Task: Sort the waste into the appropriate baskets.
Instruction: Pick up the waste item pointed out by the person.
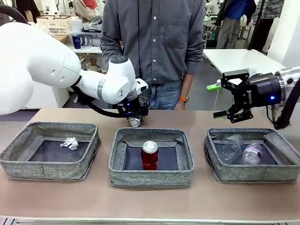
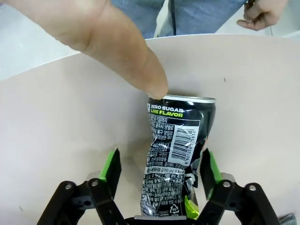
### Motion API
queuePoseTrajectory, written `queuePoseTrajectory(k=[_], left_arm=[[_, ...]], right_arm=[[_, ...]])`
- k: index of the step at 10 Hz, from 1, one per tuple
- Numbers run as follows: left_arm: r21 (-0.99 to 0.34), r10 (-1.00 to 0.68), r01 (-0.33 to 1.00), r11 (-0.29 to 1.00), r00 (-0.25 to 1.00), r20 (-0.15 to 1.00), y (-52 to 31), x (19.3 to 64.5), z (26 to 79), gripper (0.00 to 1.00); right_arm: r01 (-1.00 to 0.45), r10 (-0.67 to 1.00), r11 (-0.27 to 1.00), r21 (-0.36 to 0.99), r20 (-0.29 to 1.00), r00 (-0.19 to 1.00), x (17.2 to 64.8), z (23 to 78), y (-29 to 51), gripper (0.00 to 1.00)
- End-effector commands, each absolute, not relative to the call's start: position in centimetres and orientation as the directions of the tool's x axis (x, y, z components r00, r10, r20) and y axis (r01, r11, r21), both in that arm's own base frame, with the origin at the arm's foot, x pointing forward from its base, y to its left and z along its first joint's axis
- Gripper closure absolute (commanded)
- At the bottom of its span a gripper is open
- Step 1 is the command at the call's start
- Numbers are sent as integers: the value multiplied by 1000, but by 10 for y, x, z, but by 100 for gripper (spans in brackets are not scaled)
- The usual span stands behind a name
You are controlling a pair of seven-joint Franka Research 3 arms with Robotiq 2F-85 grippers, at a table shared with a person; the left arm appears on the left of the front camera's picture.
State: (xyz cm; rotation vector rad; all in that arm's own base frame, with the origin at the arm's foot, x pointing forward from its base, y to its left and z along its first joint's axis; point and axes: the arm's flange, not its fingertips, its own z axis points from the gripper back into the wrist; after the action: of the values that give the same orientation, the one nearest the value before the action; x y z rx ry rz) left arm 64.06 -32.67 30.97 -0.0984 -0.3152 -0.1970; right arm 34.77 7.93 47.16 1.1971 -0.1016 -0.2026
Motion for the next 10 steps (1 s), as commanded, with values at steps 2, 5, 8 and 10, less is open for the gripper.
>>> queuePoseTrajectory(k=[2, 5, 8, 10], left_arm=[[-24, -162, 181, 983, 925, 344, -328, 643, 311, 100], [-25, -161, 181, 983, 924, 348, -329, 641, 311, 95], [-28, -170, 191, 981, 923, 345, -329, 640, 310, 100], [-41, -194, 219, 975, 924, 329, -330, 635, 313, 93]], right_arm=[[120, -208, 355, 927, -47, 977, 348, 475, 79, 0], [120, -208, 355, 927, -47, 977, 348, 475, 79, 0], [120, -208, 355, 927, -47, 977, 348, 475, 79, 0], [120, -208, 355, 927, -47, 977, 348, 475, 79, 0]])
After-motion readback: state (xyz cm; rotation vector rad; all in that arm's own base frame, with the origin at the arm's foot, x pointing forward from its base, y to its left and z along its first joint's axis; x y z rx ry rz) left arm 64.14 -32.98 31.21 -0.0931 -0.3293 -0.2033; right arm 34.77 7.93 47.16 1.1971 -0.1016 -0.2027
